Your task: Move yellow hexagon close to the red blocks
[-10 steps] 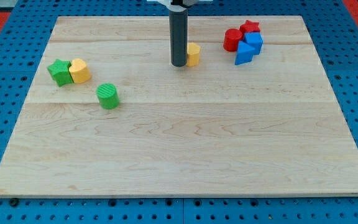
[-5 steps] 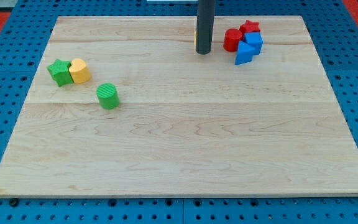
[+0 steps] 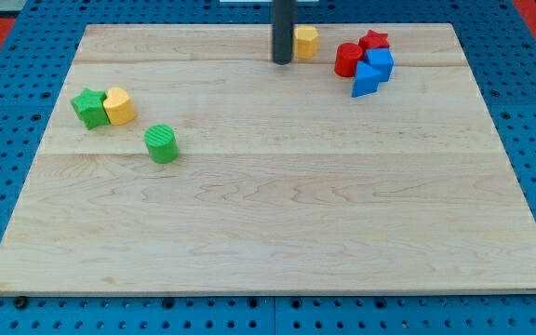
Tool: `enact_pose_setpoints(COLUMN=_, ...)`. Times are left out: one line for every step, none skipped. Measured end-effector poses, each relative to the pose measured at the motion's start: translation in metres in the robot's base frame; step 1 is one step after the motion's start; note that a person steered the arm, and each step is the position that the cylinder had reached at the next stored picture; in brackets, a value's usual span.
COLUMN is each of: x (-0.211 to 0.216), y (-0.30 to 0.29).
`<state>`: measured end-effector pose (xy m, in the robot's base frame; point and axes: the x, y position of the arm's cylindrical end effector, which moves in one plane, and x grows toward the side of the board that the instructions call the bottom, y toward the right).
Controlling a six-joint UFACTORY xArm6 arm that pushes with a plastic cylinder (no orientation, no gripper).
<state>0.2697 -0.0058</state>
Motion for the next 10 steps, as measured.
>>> enact_pose_setpoints(x=-0.019, y=-0.039)
enact_pose_setpoints(x=-0.044, y=-0.03)
enact_pose_setpoints(x=-0.048, y=0.005)
enact_pose_setpoints(x=-0.048, y=0.036)
enact_pose_setpoints(x=-0.048, y=0.058)
enact_pose_setpoints(x=-0.048, y=0.065)
enact_pose_setpoints(x=-0.048, y=0.085)
enact_pose_setpoints(x=-0.048, y=0.099)
enact_pose_setpoints(x=-0.051, y=0.061)
enact_pose_setpoints(x=-0.052, y=-0.027)
